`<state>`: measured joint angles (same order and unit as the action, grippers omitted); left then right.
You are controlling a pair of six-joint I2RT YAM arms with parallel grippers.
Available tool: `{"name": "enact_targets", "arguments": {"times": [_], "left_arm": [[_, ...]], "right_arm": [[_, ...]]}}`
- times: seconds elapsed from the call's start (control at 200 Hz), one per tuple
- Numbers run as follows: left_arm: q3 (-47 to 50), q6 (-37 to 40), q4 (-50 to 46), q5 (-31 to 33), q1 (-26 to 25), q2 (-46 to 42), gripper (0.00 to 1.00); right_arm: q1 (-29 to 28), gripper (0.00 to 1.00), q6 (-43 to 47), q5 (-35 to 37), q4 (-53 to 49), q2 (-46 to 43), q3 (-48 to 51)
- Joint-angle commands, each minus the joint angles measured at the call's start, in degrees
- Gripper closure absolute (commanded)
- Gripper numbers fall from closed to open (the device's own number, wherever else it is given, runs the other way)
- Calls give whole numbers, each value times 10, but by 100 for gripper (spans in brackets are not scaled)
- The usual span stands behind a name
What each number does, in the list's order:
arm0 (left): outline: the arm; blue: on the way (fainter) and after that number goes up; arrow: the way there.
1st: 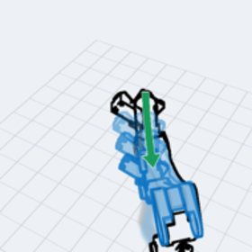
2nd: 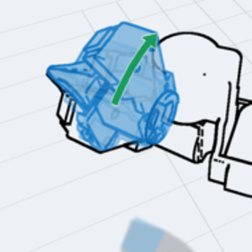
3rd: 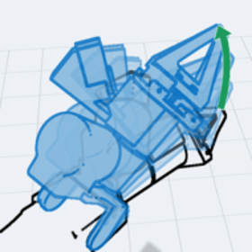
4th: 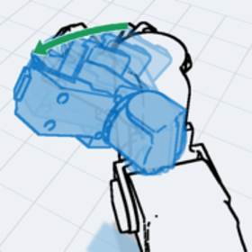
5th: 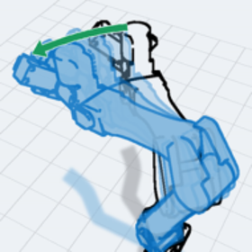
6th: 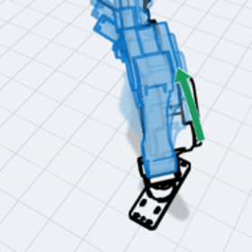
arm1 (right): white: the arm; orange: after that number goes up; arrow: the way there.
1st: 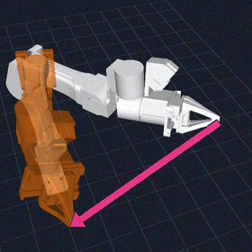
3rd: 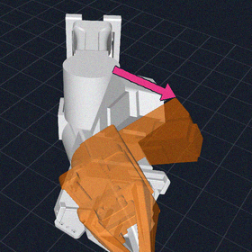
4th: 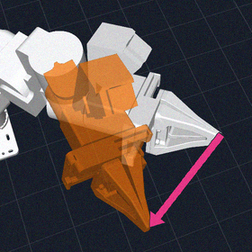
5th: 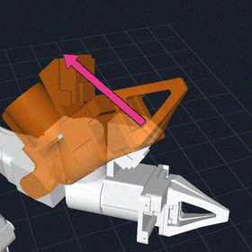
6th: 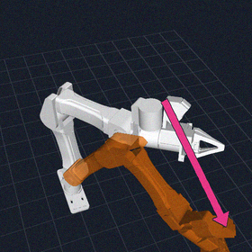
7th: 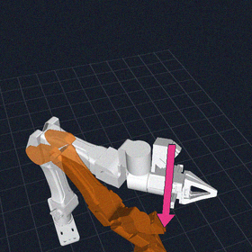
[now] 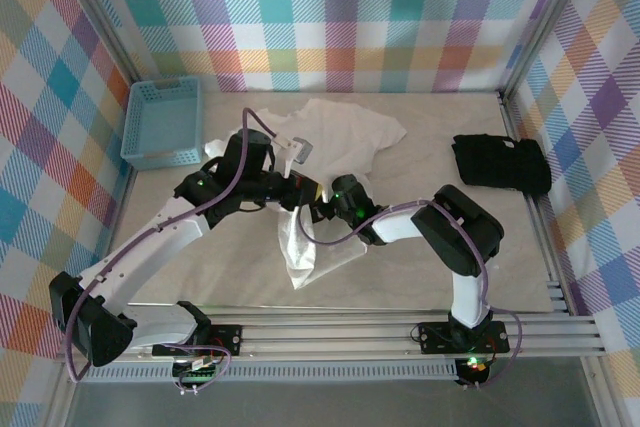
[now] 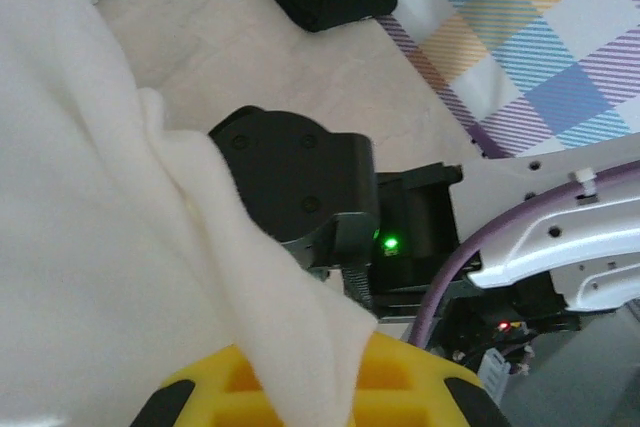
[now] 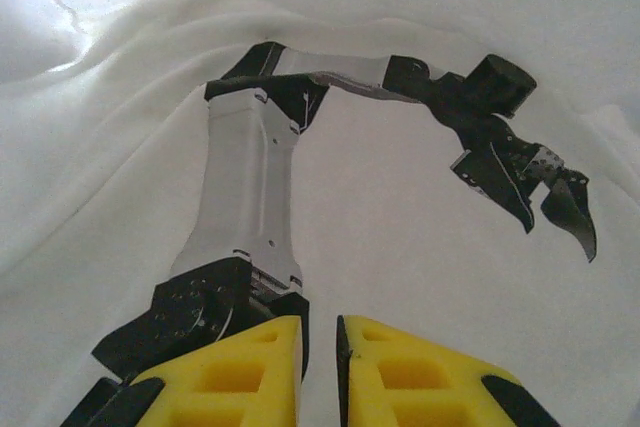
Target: Fold the inside-out t-shirt
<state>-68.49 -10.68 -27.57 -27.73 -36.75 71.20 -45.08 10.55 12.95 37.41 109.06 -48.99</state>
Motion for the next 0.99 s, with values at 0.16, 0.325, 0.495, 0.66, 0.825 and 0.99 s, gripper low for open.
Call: {"name": "enact_targets", "arguments": {"times": [0.16,0.325,0.495,0.66,0.825,0.99], "left_arm": [[-50,16,-10,-17,-12,11,100],[-4,25,4,5,-12,-19,100],[-7,13,46,-40,-16,-6,100],[-87,14,51,-65,-44,25,100],[-151,25,37,-74,-79,64,100],[-191,25,32,-53,-90,83,100]], "right_arm": [[19,79,-87,2,-55,-15,4],[60,77,-172,-145,-60,-33,7],[40,74,-200,-98,-156,-2,-68],[36,71,-221,-50,-210,26,-122],[32,67,-218,-26,-252,47,-171],[24,64,-194,-9,-276,67,-197]]}}
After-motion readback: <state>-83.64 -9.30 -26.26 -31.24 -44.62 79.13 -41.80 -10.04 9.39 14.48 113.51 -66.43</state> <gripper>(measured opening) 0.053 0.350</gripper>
